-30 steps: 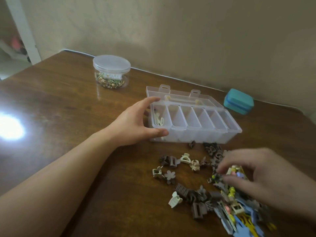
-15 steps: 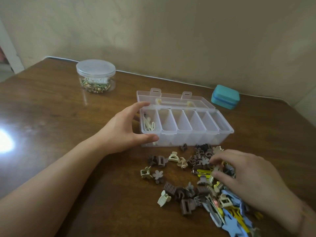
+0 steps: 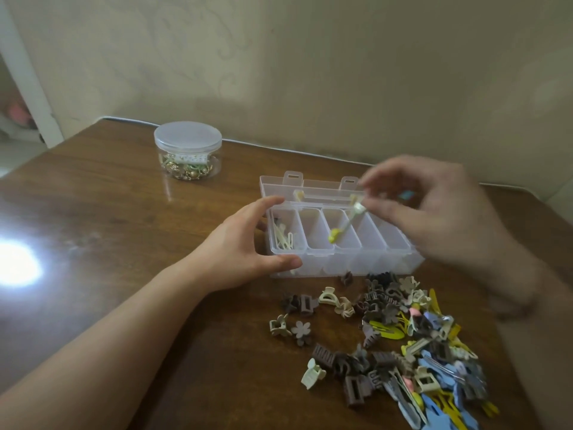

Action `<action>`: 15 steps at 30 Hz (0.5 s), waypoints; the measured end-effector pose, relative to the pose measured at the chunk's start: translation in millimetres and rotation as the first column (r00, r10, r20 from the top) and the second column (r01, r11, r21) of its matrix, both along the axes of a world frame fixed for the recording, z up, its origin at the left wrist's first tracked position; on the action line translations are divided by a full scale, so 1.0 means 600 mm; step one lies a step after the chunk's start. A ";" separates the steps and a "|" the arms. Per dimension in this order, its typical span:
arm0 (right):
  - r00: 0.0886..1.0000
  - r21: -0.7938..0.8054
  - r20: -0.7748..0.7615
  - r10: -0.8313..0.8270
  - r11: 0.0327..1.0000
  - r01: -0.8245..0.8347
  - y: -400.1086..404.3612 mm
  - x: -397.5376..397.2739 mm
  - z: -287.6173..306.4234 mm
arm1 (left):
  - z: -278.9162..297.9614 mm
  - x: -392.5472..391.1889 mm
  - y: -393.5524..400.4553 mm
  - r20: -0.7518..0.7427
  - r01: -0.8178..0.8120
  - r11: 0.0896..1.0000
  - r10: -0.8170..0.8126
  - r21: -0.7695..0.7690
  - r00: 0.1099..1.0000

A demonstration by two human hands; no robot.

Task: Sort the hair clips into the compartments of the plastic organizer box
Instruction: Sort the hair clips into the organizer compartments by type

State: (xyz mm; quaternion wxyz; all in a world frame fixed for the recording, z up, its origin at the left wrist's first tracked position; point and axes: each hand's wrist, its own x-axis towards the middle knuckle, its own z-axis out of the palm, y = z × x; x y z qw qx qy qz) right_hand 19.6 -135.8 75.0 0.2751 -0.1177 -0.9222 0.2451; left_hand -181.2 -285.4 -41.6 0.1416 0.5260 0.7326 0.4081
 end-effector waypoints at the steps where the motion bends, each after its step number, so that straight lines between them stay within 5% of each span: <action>1: 1.000 0.003 -0.006 0.023 1.000 -0.023 -0.006 -0.030 -0.003 | 0.000 0.000 -0.001 -0.001 0.000 1.000 0.000 -0.002 1.000; 8: 0.929 0.040 0.366 0.058 0.996 -0.078 -0.026 -0.142 -0.066 | 0.001 0.000 -0.004 -0.001 0.022 0.999 -0.022 0.039 1.000; 13: 0.995 0.110 0.100 0.000 0.994 -0.011 -0.019 -0.084 -0.044 | 0.000 -0.001 -0.002 0.002 0.006 1.000 -0.006 0.004 1.000; 15: 0.994 0.114 0.109 0.019 0.993 -0.031 -0.019 -0.032 -0.031 | 0.001 0.000 -0.001 0.004 0.002 1.000 -0.002 -0.011 1.000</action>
